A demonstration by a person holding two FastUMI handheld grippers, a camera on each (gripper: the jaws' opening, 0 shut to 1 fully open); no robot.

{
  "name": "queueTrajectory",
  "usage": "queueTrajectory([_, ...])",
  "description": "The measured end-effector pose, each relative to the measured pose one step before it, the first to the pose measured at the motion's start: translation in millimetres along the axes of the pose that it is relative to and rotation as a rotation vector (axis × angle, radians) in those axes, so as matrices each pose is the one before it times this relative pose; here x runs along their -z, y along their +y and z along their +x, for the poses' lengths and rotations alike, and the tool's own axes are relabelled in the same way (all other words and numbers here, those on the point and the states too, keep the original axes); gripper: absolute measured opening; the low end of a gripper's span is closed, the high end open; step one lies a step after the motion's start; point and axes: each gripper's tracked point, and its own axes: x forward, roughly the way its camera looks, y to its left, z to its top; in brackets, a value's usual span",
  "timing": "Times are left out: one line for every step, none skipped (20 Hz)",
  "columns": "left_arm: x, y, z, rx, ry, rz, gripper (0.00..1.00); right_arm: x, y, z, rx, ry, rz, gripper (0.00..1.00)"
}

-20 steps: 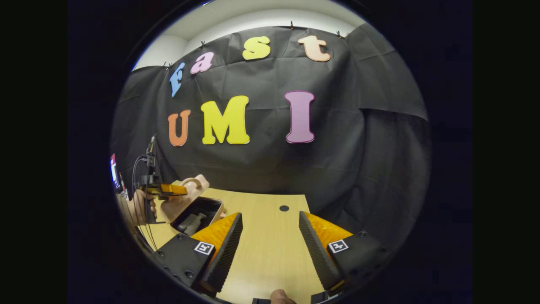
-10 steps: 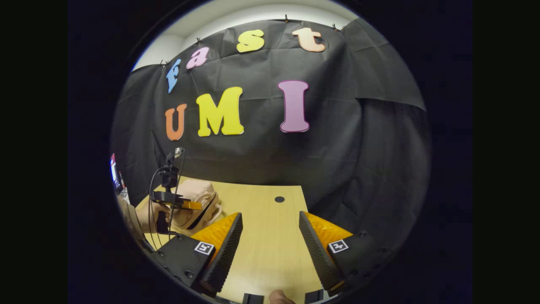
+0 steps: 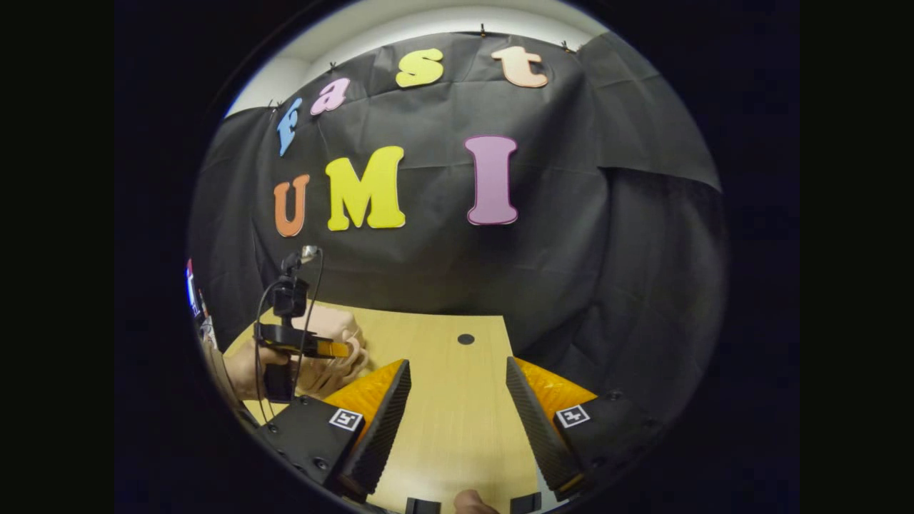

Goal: First open the suitcase, pack the skin care products into it, and then close the suitcase.

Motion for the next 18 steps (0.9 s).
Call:
queueTrajectory([-10.81,-0.10,-20.72,-0.00633,-0.03664,0.02358,0.66,-3.69,5.06,1.07,-0.00286,-0.00510,-0.00412,0.79])
queueTrajectory([-13.63,1.69,-21.69,-0.01133,-0.04766,0.03186,0.70,-5.22,5.72,2.53,-0.00044,-0.00591,-0.01086,0.79])
queueTrajectory([-14.63,2.28,-21.73,-0.00977,-0.04533,0.02842,0.74,-4.79,3.72,2.08,0.00473,-0.00921,-0.01015,0.79])
queueTrajectory([-15.16,3.24,-22.04,-0.01178,-0.04352,0.02392,0.87,-6.49,4.75,2.57,0.00408,-0.01035,-0.00911,0.77])
queueTrajectory([-16.45,4.15,-21.85,-0.01105,-0.04244,0.01692,0.94,-5.46,5.98,2.90,0.00328,-0.00856,-0.00656,0.77])
queueTrajectory([-15.83,3.64,-20.75,-0.00609,-0.03866,0.00908,1.00,-6.45,5.24,2.86,0.00524,-0.00928,-0.00547,0.79])
queueTrajectory([-11.15,-13.95,-1.94,-0.00190,-0.03685,0.01194,0.99,-7.05,5.41,2.69,0.00460,-0.01095,-0.00387,0.77])
queueTrajectory([-20.85,-15.14,-24.51,-0.00514,-0.04114,0.01687,0.98,-7.41,5.77,3.48,0.00767,-0.01184,-0.00722,0.77])
queueTrajectory([-38.34,44.33,-27.04,-0.00630,-0.05305,0.02162,0.98,-6.97,5.56,3.49,0.00597,-0.01186,-0.00618,0.80])
queueTrajectory([6.55,4.61,1.45,-0.01386,-0.04212,0.03506,0.98,-6.29,4.63,2.63,0.00875,-0.01243,-0.00668,0.80])
queueTrajectory([-17.46,4.60,-3.82,-0.01599,-0.03411,0.02862,0.98,-8.89,4.69,4.27,0.01743,-0.01841,-0.00898,0.80])
queueTrajectory([-13.18,5.27,-8.42,-0.00840,-0.03008,0.02086,0.98,-7.50,3.22,4.23,0.02014,-0.01438,-0.00155,0.77])
queueTrajectory([-5.67,8.37,-4.46,-0.00814,-0.00921,0.00859,0.98,-8.26,7.43,3.58,0.00464,-0.01290,0.01300,0.79])
queueTrajectory([-2.56,7.23,-3.39,-0.01503,-0.00398,0.00233,0.97,-6.90,8.53,1.79,0.00189,-0.00809,0.01564,0.79])
queueTrajectory([-3.51,7.64,-4.30,-0.01188,-0.00102,-0.00454,0.97,-6.39,7.68,2.07,0.00136,-0.00766,0.01051,0.79])
queueTrajectory([-1.71,8.53,-5.28,-0.00861,-0.00516,-0.00611,0.97,-6.49,6.24,1.92,0.00269,-0.00936,0.00562,0.79])
queueTrajectory([-2.64,4.85,-5.66,-0.00029,-0.00356,-0.00857,0.98,-7.07,6.66,0.70,0.00038,-0.01295,0.00248,0.79])
queueTrajectory([-3.29,3.89,-4.41,0.00391,-0.00651,-0.00662,0.98,-5.48,4.84,0.51,0.00122,-0.01150,0.00110,0.79])
